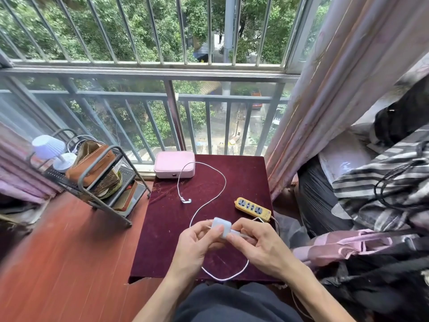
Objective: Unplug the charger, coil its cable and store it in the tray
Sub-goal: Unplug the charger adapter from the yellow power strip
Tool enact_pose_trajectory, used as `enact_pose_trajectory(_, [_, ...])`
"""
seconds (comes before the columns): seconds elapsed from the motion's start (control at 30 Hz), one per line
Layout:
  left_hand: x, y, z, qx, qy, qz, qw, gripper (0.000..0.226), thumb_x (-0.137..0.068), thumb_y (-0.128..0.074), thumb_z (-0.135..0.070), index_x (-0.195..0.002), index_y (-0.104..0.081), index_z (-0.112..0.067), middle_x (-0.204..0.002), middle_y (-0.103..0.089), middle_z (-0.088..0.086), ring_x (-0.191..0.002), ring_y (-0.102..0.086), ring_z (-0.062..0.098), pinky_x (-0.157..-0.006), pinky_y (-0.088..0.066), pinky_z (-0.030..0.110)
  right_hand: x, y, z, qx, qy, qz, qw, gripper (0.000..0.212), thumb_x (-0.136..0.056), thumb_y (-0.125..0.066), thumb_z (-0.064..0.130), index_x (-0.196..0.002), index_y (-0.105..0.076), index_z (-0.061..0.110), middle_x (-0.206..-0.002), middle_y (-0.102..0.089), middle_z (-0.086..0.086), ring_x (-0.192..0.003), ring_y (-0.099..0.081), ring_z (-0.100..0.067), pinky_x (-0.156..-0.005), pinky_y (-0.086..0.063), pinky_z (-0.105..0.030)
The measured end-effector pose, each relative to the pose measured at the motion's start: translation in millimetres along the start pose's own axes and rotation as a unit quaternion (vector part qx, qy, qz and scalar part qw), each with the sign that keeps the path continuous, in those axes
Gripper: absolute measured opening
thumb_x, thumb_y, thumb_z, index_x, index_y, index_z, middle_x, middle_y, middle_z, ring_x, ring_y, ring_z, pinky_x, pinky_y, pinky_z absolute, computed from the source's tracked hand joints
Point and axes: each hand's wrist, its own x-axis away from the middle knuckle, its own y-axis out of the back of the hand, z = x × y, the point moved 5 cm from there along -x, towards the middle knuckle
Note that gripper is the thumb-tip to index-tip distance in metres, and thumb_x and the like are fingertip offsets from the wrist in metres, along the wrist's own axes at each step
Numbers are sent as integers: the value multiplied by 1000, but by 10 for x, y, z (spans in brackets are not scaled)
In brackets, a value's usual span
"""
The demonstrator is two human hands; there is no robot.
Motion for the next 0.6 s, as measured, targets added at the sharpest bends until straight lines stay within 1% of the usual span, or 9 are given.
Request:
enact_pose_trajectory(0.1, [-23, 55, -7, -3, 6, -11, 1000, 30, -91, -68, -11, -114, -68, 9, -102, -75, 31, -97, -73, 42, -85, -61, 36, -43, -31, -26, -22, -9, -2, 1000, 12, -99, -67, 30, -91, -72, 22, -58, -44, 6, -51, -34, -8, -50, -30, -39])
enact_pose_trajectory(0.17, [-38, 111, -2, -2, 9, -19, 1000, 27, -93, -67, -6, -114, -68, 10, -102, -74, 32, -92, -74, 37, -78, -62, 30, -88, -33, -61, -36, -21, -12, 999, 11, -97, -67, 33, -93, -72, 25, -61, -51, 4, -54, -40, -7, -52, -35, -33])
enact_pose_trajectory(0.23, [-63, 189, 28, -4, 10, -36, 999, 24, -92, -67, -3, -112, -68, 10, -100, -74, 32, -85, -74, 31, -72, -61, 26, -147, -67, -127, -37, -41, -6, 998, 9, -97, -67, 34, -100, -72, 26, -71, -62, -1, -62, -49, -6, -60, -43, -26])
enact_pose_trajectory(0.3, [-112, 301, 116, -16, 11, -63, 998, 22, -91, -70, -3, -109, -69, 8, -96, -75, 31, -81, -75, 29, -70, -62, 26, -211, -126, -229, 33, -46, 2, 998, 11, -100, -65, 27, -108, -72, 27, -83, -67, 3, -70, -57, -4, -69, -50, -25])
enact_pose_trajectory(0.37, [-183, 488, 274, -41, 25, -102, 994, 22, -88, -74, -3, -108, -69, 6, -94, -76, 27, -82, -76, 31, -73, -63, 30, -287, -218, -341, 107, -45, 8, 993, 15, -104, -63, 22, -116, -72, 23, -94, -65, 5, -82, -62, -8, -80, -53, -31])
enact_pose_trajectory(0.43, [-285, 753, 495, -79, 55, -149, 984, 22, -87, -77, -5, -105, -68, 2, -95, -77, 24, -87, -77, 33, -79, -64, 37, -381, -342, -415, 162, -44, 20, 986, 19, -105, -62, 25, -119, -74, 21, -97, -61, 4, -83, -63, -13, -81, -53, -38])
enact_pose_trajectory(0.5, [-423, 1064, 777, -119, 96, -197, 968, 22, -84, -80, -8, -100, -66, 0, -97, -77, 24, -90, -76, 35, -86, -62, 46, -505, -462, -482, 267, -17, 19, 963, 19, -104, -65, 31, -112, -78, 19, -96, -62, 0, -82, -64, -22, -77, -52, -45])
enact_pose_trajectory(0.53, [-492, 1216, 922, -148, 118, -219, 957, 24, -83, -81, -11, -98, -65, -2, -97, -76, 21, -92, -75, 35, -88, -60, 49, -574, -525, -534, 321, -1, 18, 947, 20, -102, -67, 33, -105, -80, 17, -92, -62, -3, -80, -63, -25, -75, -50, -44])
enact_pose_trajectory(0.6, [-619, 1517, 1169, -228, 156, -250, 928, 28, -79, -84, -23, -95, -64, -10, -94, -73, 7, -92, -72, 28, -82, -57, 41, -704, -639, -661, 403, 16, 23, 915, 27, -102, -67, 37, -90, -78, 15, -80, -63, -4, -73, -63, -28, -71, -44, -41])
